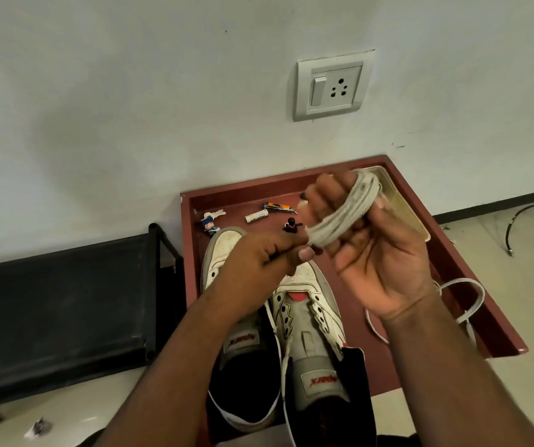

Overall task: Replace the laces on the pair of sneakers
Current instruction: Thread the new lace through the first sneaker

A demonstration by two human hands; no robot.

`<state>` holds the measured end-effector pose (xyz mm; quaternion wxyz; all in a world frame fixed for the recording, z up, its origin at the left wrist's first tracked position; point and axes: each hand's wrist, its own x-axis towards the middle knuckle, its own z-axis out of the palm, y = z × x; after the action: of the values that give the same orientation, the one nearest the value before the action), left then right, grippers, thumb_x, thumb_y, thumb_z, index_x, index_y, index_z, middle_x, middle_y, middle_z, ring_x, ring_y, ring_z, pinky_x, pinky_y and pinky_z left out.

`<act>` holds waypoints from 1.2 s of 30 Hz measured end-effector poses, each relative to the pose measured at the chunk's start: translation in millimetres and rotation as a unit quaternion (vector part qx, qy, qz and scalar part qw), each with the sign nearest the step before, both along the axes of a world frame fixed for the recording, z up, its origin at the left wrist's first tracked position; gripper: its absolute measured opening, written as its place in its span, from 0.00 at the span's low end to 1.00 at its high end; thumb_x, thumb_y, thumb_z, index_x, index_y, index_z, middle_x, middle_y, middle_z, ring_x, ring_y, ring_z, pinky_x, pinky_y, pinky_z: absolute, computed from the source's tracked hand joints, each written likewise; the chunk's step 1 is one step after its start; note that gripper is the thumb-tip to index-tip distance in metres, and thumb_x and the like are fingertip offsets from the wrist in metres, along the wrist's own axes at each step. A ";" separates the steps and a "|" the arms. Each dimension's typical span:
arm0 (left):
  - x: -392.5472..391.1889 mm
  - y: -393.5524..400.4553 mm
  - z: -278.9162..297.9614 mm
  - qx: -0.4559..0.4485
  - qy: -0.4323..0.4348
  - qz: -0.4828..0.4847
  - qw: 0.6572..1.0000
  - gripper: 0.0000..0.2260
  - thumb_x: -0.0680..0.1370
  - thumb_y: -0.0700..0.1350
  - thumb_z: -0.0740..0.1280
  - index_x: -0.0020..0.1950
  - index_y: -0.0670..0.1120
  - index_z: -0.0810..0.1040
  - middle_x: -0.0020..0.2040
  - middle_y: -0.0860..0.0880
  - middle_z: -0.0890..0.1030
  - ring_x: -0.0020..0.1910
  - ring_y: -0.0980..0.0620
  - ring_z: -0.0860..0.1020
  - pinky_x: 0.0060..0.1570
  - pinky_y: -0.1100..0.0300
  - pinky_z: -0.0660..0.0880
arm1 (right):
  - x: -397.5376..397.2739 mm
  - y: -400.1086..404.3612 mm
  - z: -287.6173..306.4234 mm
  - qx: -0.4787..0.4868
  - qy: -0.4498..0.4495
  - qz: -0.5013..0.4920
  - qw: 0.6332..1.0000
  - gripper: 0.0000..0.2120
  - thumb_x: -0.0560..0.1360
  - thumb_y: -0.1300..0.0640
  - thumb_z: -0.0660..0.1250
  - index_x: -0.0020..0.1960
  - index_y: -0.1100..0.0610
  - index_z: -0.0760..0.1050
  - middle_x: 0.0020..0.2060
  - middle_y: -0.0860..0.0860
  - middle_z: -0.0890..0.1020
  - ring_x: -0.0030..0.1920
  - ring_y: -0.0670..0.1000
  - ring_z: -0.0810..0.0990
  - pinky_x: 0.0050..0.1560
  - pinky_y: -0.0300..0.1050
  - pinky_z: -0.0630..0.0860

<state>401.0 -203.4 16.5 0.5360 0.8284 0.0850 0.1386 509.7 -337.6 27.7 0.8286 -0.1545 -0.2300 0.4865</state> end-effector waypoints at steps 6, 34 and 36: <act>-8.8 15.1 7.2 0.054 0.109 -0.036 0.992 0.04 0.77 0.46 0.71 0.44 0.55 0.83 0.33 0.63 0.79 0.33 0.61 0.75 0.35 0.68 0.71 | 11.4 -6.1 -10.2 -0.370 -0.349 -0.262 0.821 0.10 0.80 0.61 0.62 0.54 0.64 0.81 0.52 0.60 0.84 0.56 0.59 0.81 0.56 0.48 0.76; 1.6 -11.4 9.5 -0.401 0.097 0.061 0.909 0.11 0.74 0.52 0.66 0.40 0.47 0.84 0.40 0.46 0.83 0.39 0.51 0.81 0.39 0.56 0.76 | -6.0 3.8 -6.9 -0.146 0.015 -0.053 0.988 0.18 0.64 0.52 0.77 0.48 0.64 0.83 0.42 0.60 0.85 0.47 0.58 0.85 0.51 0.52 0.81; 2.4 -14.9 8.4 -0.374 0.098 0.076 0.919 0.10 0.73 0.45 0.69 0.31 0.50 0.84 0.34 0.51 0.82 0.34 0.57 0.79 0.36 0.62 0.75 | -6.8 3.7 -7.5 -0.157 0.002 -0.049 0.986 0.17 0.64 0.52 0.76 0.47 0.63 0.84 0.40 0.59 0.86 0.46 0.58 0.85 0.50 0.51 0.81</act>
<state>403.3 -218.3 24.9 0.7835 0.5683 0.2451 0.0554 502.9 -333.9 20.2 0.8173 -0.2927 -0.1414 0.4757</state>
